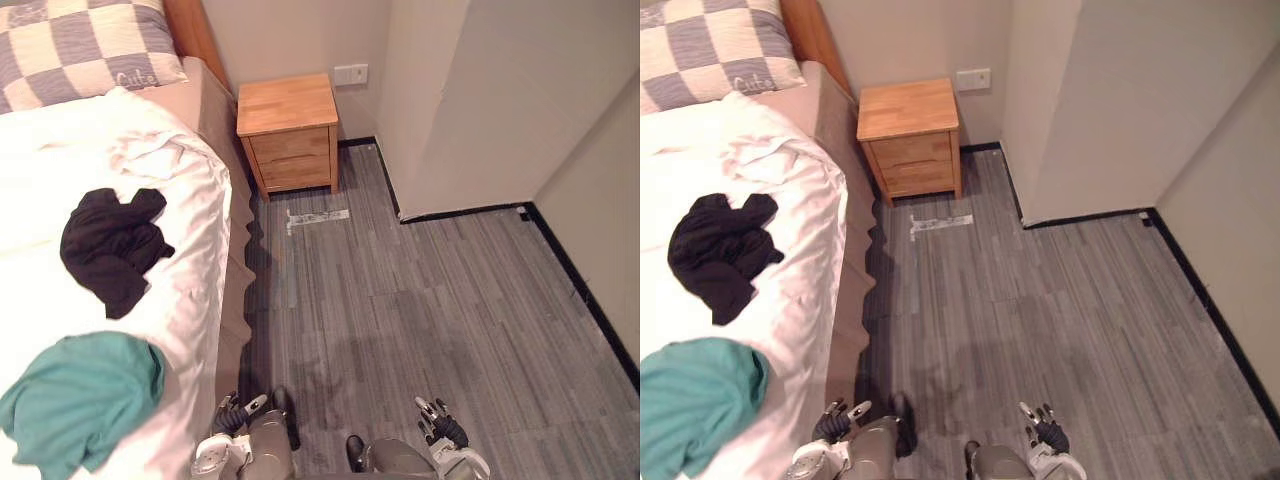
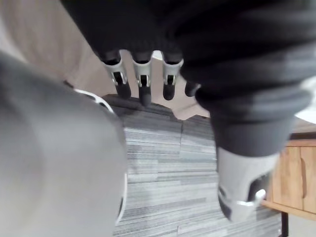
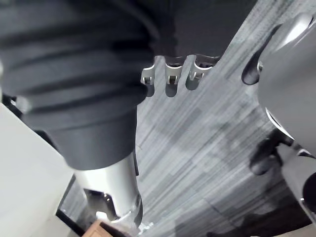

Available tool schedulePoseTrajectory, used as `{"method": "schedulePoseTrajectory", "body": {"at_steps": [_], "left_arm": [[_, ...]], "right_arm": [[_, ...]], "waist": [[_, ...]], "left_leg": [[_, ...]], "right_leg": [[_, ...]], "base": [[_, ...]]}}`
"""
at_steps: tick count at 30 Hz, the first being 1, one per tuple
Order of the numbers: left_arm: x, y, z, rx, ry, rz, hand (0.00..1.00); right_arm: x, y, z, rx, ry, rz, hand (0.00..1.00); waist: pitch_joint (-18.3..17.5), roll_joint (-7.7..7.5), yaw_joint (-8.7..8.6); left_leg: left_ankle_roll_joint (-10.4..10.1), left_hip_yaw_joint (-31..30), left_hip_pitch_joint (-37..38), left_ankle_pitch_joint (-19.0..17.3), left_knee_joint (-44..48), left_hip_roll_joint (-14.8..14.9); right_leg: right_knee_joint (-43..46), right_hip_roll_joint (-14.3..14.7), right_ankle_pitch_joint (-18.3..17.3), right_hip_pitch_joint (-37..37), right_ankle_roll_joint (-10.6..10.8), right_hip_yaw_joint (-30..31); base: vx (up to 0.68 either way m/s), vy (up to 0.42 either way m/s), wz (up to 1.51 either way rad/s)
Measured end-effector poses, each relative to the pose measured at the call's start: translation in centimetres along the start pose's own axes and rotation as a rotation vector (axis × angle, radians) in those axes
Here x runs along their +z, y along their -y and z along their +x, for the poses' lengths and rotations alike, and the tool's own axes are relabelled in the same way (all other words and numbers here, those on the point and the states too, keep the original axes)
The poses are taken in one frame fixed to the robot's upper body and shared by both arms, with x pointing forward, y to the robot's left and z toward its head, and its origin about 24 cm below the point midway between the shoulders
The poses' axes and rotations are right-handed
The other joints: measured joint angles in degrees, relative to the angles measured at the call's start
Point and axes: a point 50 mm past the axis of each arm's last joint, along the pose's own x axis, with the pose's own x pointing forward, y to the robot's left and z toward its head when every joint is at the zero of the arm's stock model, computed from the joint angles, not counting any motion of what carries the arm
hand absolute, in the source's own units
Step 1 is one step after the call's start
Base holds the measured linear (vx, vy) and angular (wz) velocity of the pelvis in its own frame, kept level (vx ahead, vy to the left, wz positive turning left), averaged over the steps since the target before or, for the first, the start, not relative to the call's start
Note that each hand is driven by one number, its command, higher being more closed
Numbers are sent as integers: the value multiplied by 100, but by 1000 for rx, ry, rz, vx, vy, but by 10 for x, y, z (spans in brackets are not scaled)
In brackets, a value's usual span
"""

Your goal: Tidy the bed and pick cloth on bed and put in laundry

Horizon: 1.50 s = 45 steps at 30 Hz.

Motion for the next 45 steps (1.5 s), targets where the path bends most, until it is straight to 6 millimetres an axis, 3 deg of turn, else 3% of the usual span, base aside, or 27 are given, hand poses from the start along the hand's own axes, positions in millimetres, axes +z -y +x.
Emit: {"method": "schedulePoseTrajectory", "body": {"at_steps": [1, 2, 4, 6, 8, 11, 13, 14, 15, 16, 17, 18, 20, 23, 24, 27, 29, 30, 31, 32, 33, 37, 40, 41, 42, 43, 45], "left_arm": [[2, -4, 2, 11, -13, 10, 0], [2, -8, 3, 17, -22, 7, 0], [1, -8, 3, 2, -39, 46, 0], [-4, -9, 2, 3, -60, 54, 0], [-4, -10, 2, 7, -57, 52, 0], [-6, -15, 2, 27, -44, 0, 0], [-9, -18, 0, 49, -35, -39, 0], [-16, -19, -3, 63, -44, -47, 0], [-18, -20, -4, 72, -46, -35, 0], [-16, -16, -4, 73, -19, -52, 0], [-16, -11, -4, 73, -15, -67, 0], [-17, -11, -4, 74, -16, -79, 0], [-16, -11, -4, 60, -8, -118, 0], [-8, 0, -5, 5, 58, -125, 0], [-3, 8, -6, -29, 87, -123, 0], [-4, 5, -7, -26, 83, -136, 0], [-9, 2, -9, -14, 61, -166, 0], [-4, -8, -7, 12, 64, -179, 0], [-5, -10, -7, 23, 59, -188, 0], [-6, -15, -6, 52, 40, -194, 0], [-10, -18, -6, 73, 10, -195, 0], [-25, -48, -12, 167, -76, -167, 0], [-27, -71, -15, 227, -104, -156, 0], [-28, -85, -20, 255, -110, -109, 0], [-29, -87, -20, 258, -115, -90, 0], [-39, -71, -21, 218, -139, -89, 0], [-51, -61, -25, 195, -167, -67, 0]], "right_arm": [[-1, -8, 3, 16, -10, -13, 0], [1, -12, 5, 19, 8, -10, 0], [7, -12, 6, 3, 26, -28, 0], [16, -17, 9, 34, 44, -58, 0], [28, -28, 10, 83, 90, -82, 0], [34, -32, 10, 72, 114, -103, 0], [33, -24, 9, 9, 112, -98, 0], [39, -18, 9, -22, 133, -124, 0], [44, -16, 9, -34, 147, -157, 0], [49, -11, 9, -64, 158, -225, 0], [57, -6, 8, -76, 186, -283, 0], [61, -6, 8, -76, 201, -312, 0], [78, -19, 3, -27, 303, -396, 0], [102, -50, -9, 95, 456, -531, 0], [110, -68, -15, 154, 521, -594, 0], [139, -96, -27, 249, 650, -767, 0], [158, -111, -29, 306, 696, -871, 0], [184, -133, -33, 364, 765, -946, 0], [192, -139, -36, 380, 789, -968, 0], [208, -153, -42, 417, 833, -1015, 0], [216, -159, -48, 428, 865, -1054, 0], [227, -185, -78, 505, 993, -1168, 0], [235, -200, -96, 524, 1058, -1175, 0], [238, -203, -96, 505, 1061, -1165, 0], [242, -204, -96, 490, 1068, -1162, 0], [256, -210, -101, 456, 1111, -1196, 0], [274, -230, -118, 452, 1216, -1207, 0]], "waist": [[80, -130, 18], [160, -221, -51], [294, -181, -132], [419, -2, -124], [446, 50, -126], [596, 0, -130], [703, -19, -126], [662, 154, -169], [641, 179, -212], [630, 347, -162], [653, 568, -118], [662, 625, -84], [687, 585, -69], [624, 577, -105], [623, 555, -115], [439, 409, 51], [287, 332, 189], [255, 78, 256], [264, 63, 255], [293, 16, 228], [311, 23, 238], [340, 7, 196], [357, -359, 156], [335, -691, 170], [345, -821, 168], [311, -492, 297], [434, -149, 343]], "left_leg": [[134, 15, 136, -171, 35, -156], [270, -8, 373, -329, 31, -248], [336, -119, 926, -626, 123, -214], [261, -123, 1762, -872, -195, -7], [166, -130, 2004, -930, -438, 130], [-145, -230, 2343, -1352, -522, 234], [-233, -319, 2788, -1916, -400, 304], [-107, -350, 3057, -2158, -280, 538], [-88, -454, 3015, -2139, 78, 614], [139, -703, 2346, -1755, 1625, 939], [116, -706, 1774, -957, 2758, 1283], [-1, -712, 1573, -1013, 3118, 1363], [-467, -286, 1216, -1433, 2679, 1119], [-340, 888, 773, -905, 891, 626], [3, 2070, 481, -480, 621, 618], [573, 3405, 330, -258, 160, 465], [1004, 3390, 352, -291, -38, 397], [1365, 3152, 389, -561, 4, 157], [1369, 3035, 404, -595, -25, 132], [1292, 2641, 541, -624, -41, 44], [1199, 2184, 764, -646, -93, 27], [855, 516, 1520, -665, -667, -34], [445, -871, 1476, -652, -741, -182], [178, -1290, 1438, -700, -629, -401], [45, -1476, 1457, -710, -574, -432], [-76, -1538, 1330, -678, -420, -212], [-210, -1406, 1103, -688, -297, 69]], "right_leg": [[1325, -206, 208, -568, 456, -549], [2585, -386, 747, -1153, 589, -912], [3077, -381, 557, -1409, 481, -1240], [1902, -453, 325, -1516, 319, -2077], [610, -475, 541, -1869, 317, -2366], [-1657, -698, 1886, -2335, 685, -1936], [-1701, -941, 2181, -2354, 847, -1638], [-1105, -826, 2580, -2392, 768, -1803], [-832, -773, 2588, -2395, 709, -1855], [-544, -665, 2384, -2299, 257, -2043], [-773, -487, 2250, -1964, 55, -2171], [-904, -454, 2220, -1790, -15, -2218], [-1413, -578, 2175, -938, -233, -2474], [-1791, -752, 1909, -373, -273, -3040], [-1958, -717, 1765, -54, -290, -3547], [-1817, -580, 1122, 373, -121, -4323], [-1300, -608, 640, 363, 22, -4513], [-88, -996, 255, 113, 160, -4559], [491, -1125, 305, -81, 163, -4496], [1847, -1390, 478, -577, 179, -4131], [2228, -1306, 325, -694, 193, -3748], [1143, -659, 285, -1053, 244, -2406], [-869, -477, 1174, -1431, 832, -658], [-1506, -688, 1630, -1360, 1367, -222], [-1343, -717, 1910, -1317, 1306, -207], [-1292, -529, 1734, -1308, 1073, -503], [-1323, -368, 1979, -1250, 458, -909]], "base": [[549, 189, 4], [637, 209, 23], [537, 110, 32], [527, 21, 8], [518, -23, 4], [670, -162, 17], [569, -270, 25], [396, -231, 26], [714, -402, 40], [837, -486, 41], [812, -469, 32], [614, -335, 22], [558, -258, 35], [476, -180, 95], [412, -115, 148], [414, -71, 144], [472, -28, 92], [587, -37, 89], [483, -28, 123], [474, -71, 133], [480, -145, 164], [419, -282, 212], [335, -415, 230], [276, -414, 190], [417, -570, 192], [273, -327, 118], [244, -261, 97]]}}
